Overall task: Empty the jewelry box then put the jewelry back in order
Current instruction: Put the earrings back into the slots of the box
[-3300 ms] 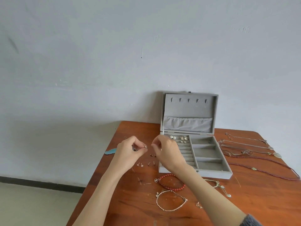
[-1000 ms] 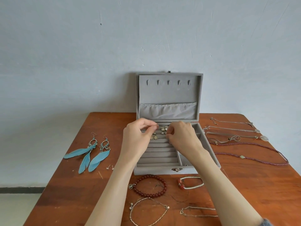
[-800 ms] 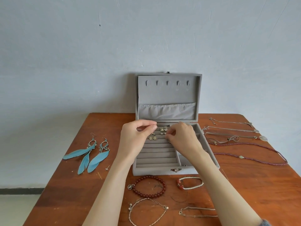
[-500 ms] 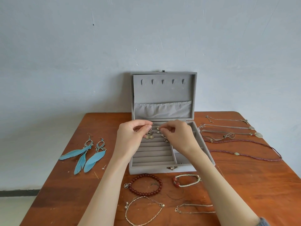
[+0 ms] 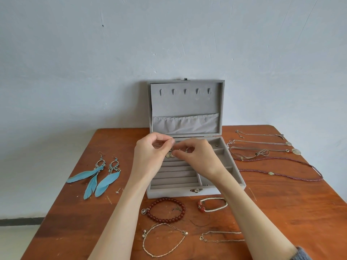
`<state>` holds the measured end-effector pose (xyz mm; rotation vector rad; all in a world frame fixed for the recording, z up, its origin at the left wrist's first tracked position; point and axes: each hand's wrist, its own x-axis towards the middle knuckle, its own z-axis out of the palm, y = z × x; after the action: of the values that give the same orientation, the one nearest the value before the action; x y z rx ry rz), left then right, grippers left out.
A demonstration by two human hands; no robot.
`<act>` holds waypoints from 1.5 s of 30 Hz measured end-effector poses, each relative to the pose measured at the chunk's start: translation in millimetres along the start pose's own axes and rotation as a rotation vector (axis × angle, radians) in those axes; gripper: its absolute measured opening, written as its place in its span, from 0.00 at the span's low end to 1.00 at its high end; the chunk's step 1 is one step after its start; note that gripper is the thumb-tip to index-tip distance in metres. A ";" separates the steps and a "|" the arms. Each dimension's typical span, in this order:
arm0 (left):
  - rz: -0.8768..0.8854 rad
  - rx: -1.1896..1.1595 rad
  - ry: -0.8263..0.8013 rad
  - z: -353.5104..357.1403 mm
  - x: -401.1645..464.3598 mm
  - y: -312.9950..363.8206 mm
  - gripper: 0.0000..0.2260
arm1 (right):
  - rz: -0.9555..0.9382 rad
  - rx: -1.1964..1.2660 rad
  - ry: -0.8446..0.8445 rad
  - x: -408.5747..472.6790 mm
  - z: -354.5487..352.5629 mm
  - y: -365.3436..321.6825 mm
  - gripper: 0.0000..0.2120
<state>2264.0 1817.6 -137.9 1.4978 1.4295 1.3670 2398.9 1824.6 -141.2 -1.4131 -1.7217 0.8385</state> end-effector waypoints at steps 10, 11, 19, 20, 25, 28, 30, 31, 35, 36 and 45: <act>0.032 -0.070 0.004 -0.8 0.4 1.7 0.04 | -0.030 -0.009 0.029 -1.2 4.5 0.0 0.04; 0.031 -0.077 0.004 -1.1 0.5 1.6 0.04 | -0.036 -0.001 0.036 -1.1 4.7 0.2 0.04; -0.007 -0.085 -0.015 -5.9 2.2 -0.2 0.06 | -0.044 0.010 0.007 -1.2 2.0 -0.1 0.04; -0.010 -0.067 -0.019 -6.5 2.5 -0.5 0.06 | -0.035 0.013 -0.017 -1.3 0.5 0.0 0.04; -0.024 0.059 -0.091 -6.4 2.2 -0.3 0.05 | 0.005 -0.023 -0.103 -4.4 -8.1 1.9 0.05; -0.025 0.116 -0.161 -4.0 0.4 1.0 0.06 | 0.028 -0.094 -0.103 -6.4 -15.6 4.9 0.07; -0.035 0.155 -0.192 -2.1 -1.0 1.7 0.07 | 0.043 -0.132 -0.134 -7.4 -19.4 6.3 0.09; -0.037 0.176 -0.197 -1.0 -1.3 1.7 0.07 | 0.054 -0.146 -0.149 -8.1 -21.2 6.5 0.08; -0.009 0.300 -0.176 5.2 1.2 1.4 0.05 | 0.081 -0.232 -0.216 -9.4 -28.1 7.0 0.07; 0.006 0.345 -0.180 7.2 2.1 1.7 0.04 | 0.094 -0.234 -0.217 -9.2 -31.1 7.8 0.07; -0.027 0.517 -0.262 16.9 6.9 18.4 0.03 | 0.109 -0.141 -0.004 -2.3 -52.4 19.0 0.14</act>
<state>2284.3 1823.9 -123.1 1.8854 1.6969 0.7720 2453.7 1827.2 -130.9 -1.6125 -1.7487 0.7915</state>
